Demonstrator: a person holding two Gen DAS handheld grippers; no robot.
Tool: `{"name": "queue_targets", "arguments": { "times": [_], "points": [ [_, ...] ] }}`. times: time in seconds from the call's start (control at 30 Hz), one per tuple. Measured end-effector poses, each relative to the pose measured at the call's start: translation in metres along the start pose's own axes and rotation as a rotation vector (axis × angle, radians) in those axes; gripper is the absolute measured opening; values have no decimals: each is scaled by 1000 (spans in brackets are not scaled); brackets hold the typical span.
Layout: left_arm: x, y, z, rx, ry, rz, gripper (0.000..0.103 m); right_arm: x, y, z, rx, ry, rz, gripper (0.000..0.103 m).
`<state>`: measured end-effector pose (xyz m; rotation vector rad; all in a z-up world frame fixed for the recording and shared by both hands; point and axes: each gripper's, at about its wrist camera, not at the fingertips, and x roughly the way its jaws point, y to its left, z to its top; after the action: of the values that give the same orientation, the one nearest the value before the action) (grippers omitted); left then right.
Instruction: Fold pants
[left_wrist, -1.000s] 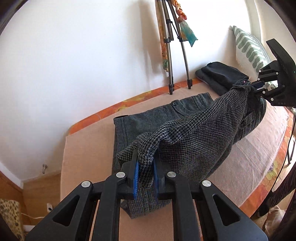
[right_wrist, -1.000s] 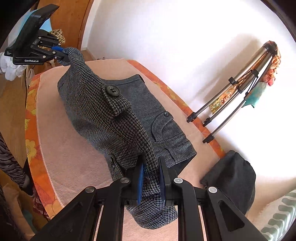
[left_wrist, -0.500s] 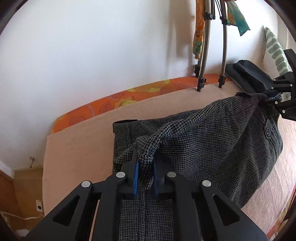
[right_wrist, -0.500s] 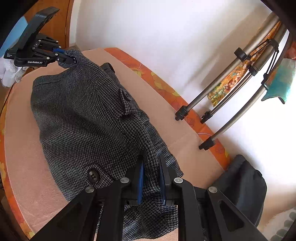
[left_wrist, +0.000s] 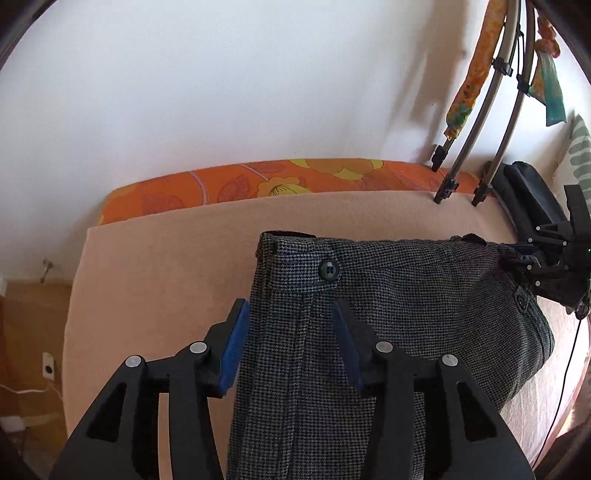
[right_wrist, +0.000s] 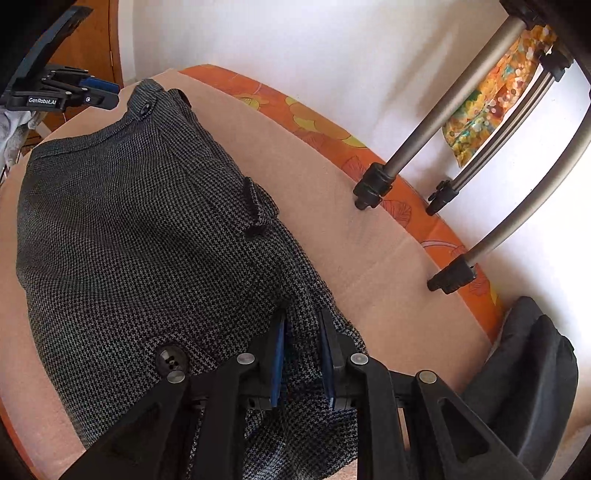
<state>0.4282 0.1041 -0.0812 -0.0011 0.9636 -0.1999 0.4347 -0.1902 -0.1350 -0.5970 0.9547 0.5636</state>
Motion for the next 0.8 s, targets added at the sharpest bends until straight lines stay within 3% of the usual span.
{"name": "queue_targets", "arguments": {
  "times": [0.1, 0.17, 0.2, 0.37, 0.53, 0.7, 0.77, 0.8],
  "points": [
    [-14, 28, 2, -166, -38, -26, 64, -3, -5, 1, 38, -16, 8, 34],
    [-16, 40, 2, -267, -68, -66, 66, -10, -11, 0, 91, -39, 20, 57],
    [-16, 41, 2, -295, -76, -81, 66, -15, -15, -1, 122, -61, 40, 61],
    [4, 15, 5, -287, -92, -115, 66, -44, -42, -30, 367, -158, 98, 74],
    [37, 0, 7, -298, -58, -94, 66, -39, -60, -64, 568, -131, 138, 76],
    [64, -4, 7, -302, -37, -42, 66, -12, -67, -74, 640, -81, 194, 75],
    [74, -8, 6, -282, -29, -36, 65, -5, -64, -73, 647, -82, 221, 68],
    [78, -9, 5, -277, -28, -22, 59, -2, -62, -71, 644, -81, 230, 63]
  ]
}}
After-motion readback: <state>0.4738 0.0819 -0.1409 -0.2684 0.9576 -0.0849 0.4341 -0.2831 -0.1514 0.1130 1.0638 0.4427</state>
